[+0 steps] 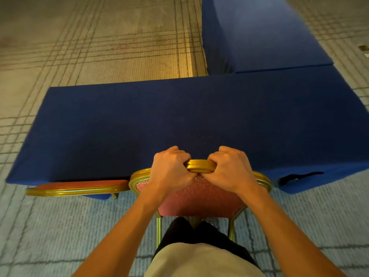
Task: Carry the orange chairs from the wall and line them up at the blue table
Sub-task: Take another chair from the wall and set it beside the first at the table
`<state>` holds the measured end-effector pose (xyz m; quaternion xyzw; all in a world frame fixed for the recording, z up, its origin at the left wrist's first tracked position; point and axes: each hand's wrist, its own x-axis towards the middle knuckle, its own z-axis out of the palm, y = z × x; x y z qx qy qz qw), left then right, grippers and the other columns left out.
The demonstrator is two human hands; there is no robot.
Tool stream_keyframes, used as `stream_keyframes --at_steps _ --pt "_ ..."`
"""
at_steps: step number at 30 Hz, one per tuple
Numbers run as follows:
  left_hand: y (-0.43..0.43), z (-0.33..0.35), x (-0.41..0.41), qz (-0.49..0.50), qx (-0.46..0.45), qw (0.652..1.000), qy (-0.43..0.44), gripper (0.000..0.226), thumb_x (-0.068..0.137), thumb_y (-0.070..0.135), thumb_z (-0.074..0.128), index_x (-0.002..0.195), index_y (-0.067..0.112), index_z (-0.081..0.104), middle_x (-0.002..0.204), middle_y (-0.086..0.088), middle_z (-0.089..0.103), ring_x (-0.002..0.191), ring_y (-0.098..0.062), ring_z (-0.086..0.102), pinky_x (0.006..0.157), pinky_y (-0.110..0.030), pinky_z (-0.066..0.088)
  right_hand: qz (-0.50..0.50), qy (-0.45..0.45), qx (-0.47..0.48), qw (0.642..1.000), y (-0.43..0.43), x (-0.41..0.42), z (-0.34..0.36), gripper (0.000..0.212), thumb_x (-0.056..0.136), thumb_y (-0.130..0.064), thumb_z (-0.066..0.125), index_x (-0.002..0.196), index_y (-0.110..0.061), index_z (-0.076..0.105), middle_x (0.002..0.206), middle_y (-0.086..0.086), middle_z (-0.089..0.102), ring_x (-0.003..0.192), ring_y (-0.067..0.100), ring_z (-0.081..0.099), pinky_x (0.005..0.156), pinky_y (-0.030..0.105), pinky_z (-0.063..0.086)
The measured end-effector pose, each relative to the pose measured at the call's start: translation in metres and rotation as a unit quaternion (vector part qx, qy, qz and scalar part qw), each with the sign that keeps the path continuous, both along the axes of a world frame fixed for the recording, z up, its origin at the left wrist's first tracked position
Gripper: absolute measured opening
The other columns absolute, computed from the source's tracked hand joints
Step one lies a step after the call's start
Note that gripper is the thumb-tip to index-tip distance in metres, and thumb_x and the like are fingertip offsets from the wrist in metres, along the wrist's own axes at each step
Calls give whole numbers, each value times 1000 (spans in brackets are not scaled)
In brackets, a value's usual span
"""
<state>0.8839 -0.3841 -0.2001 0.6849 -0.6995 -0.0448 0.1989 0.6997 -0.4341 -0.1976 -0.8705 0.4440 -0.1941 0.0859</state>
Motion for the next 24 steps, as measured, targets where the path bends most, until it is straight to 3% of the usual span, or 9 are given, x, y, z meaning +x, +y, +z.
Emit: stream_keyframes --at_steps 6,9,13,18,24 --pt "-16 -1 9 13 5 1000 -2 32 72 45 67 54 22 55 50 10 50 53 -10 46 47 -27 35 32 5 11 999 -22 9 1 43 81 -53 73 57 -32 45 57 -16 42 56 7 39 56 24 27" --pt "-20 -2 10 8 8 1000 -12 34 72 44 69 53 22 51 49 11 48 51 -9 43 47 -25 29 40 3 5 999 -28 11 -3 40 80 -52 73 56 -26 55 55 -13 50 57 8 39 56 25 28" --pt "-19 -7 7 11 8 1000 -5 33 71 44 67 52 23 50 49 12 45 51 -9 40 48 -23 25 41 4 18 999 -31 8 -7 37 79 -55 70 59 -26 58 59 -16 43 58 7 40 57 24 29" --pt "-15 -11 2 18 29 999 6 37 70 42 72 55 29 42 51 17 34 53 -6 37 50 -20 18 53 6 23 998 -30 6 -15 35 79 -55 70 62 -25 62 60 -12 53 60 8 42 57 25 33" --pt "-12 -14 -3 35 47 998 29 28 72 43 62 57 29 43 52 16 35 60 -8 41 50 -22 18 68 7 47 997 -32 3 -16 30 80 -47 75 67 -24 63 64 -11 54 63 9 42 61 27 32"
